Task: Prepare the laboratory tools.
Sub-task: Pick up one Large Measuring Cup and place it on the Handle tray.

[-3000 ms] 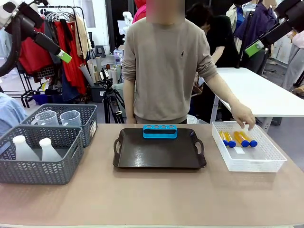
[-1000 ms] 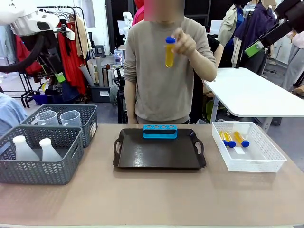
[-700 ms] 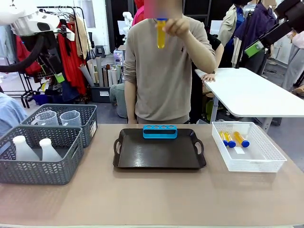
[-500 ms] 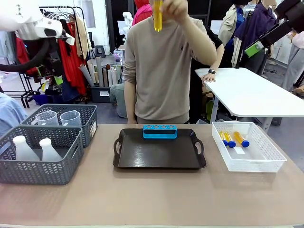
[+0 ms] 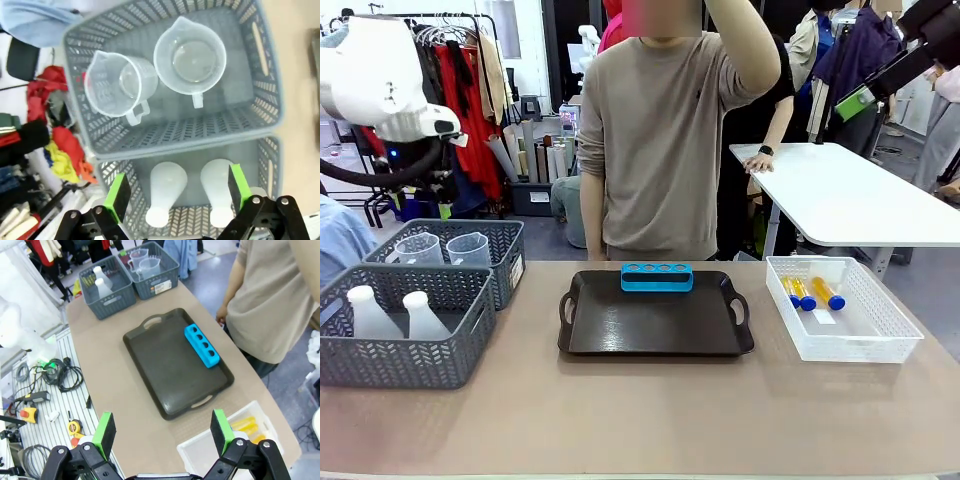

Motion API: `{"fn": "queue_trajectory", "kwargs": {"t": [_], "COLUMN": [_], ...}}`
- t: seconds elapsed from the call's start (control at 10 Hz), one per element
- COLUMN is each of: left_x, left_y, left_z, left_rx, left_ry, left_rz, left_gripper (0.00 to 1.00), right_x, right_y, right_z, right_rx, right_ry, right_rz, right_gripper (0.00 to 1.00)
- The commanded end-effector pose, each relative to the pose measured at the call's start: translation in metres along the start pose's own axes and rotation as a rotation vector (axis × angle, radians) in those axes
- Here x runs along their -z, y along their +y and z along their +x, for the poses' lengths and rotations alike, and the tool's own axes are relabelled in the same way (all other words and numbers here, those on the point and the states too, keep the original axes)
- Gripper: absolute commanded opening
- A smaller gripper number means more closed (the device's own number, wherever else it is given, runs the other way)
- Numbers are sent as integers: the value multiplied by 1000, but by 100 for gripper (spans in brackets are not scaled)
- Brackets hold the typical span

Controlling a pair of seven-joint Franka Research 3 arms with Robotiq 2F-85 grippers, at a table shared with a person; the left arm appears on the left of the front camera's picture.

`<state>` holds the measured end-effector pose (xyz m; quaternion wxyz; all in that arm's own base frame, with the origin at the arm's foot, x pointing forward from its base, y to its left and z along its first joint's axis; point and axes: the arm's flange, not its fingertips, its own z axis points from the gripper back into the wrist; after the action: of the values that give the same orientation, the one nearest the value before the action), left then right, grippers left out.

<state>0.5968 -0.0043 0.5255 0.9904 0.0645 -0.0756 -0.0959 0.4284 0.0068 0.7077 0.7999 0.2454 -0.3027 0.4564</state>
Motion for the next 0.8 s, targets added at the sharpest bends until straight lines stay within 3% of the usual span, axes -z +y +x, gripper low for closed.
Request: {"fn": "queue_trajectory", "kwargs": {"t": [0.0,0.5,0.7], "left_x": [33,107,118], "left_y": [2,-17,-19], "left_z": [6,6,7], "left_rx": [-46,-79,-89], "left_ry": [-41,-36,-41], "left_rz": [-58,-65,-92], "left_gripper": [100,100,100], "right_x": [0,0,0], "right_y": [1,1,1], "right_z": [1,1,1], "right_rx": [-7,-7,-7], "right_ry": [-9,-9,-9], "right_rz": [5,5,5], "right_gripper": [100,100,100]}}
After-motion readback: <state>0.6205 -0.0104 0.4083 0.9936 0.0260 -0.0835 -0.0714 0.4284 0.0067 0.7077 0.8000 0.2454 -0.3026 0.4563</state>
